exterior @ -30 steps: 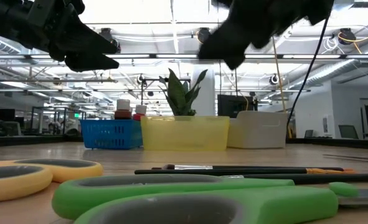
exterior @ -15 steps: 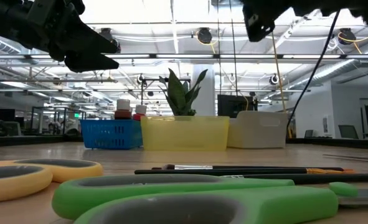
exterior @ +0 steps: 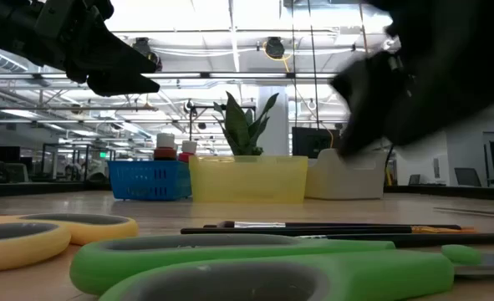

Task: Pick & Place Paint Supplies
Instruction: Put the black makeup brush into the yellow bin

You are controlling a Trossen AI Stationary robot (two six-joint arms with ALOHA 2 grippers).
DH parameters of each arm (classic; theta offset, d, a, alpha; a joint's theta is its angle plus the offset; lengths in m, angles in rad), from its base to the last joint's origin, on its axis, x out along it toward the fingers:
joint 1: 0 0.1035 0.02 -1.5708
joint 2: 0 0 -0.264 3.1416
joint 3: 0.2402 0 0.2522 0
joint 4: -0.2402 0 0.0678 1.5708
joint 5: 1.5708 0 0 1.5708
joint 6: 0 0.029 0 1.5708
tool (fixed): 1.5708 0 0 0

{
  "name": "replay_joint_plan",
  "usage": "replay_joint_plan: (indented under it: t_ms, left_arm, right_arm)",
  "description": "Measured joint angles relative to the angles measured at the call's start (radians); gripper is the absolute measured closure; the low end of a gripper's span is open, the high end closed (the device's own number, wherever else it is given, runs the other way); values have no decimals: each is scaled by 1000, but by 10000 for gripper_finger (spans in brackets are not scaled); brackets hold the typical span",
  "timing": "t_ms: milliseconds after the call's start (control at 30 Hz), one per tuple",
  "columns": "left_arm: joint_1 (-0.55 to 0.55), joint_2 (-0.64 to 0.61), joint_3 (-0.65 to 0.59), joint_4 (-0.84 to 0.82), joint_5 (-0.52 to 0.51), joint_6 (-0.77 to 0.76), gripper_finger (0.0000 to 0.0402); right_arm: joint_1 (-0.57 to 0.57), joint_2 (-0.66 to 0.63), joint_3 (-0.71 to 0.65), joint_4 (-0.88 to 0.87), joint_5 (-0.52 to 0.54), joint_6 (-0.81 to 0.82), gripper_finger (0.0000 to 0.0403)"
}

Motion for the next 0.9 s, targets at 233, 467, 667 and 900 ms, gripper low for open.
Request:
replay_joint_plan:
  t_ms: [233,467,667,900]
  left_arm:
    - [0,0,0,1,7,-2,25]
    - [0,0,0,1,9,-71,25]
    - [0,0,0,1,9,-87,25]
    - [0,0,0,2,9,-82,25]
  right_arm:
    - [-10,114,2,38,-56,2,241]
    - [-25,120,3,39,-1,-77,253]
    - [-29,120,3,37,44,-101,262]
    - [-33,119,3,-20,44,-47,285]
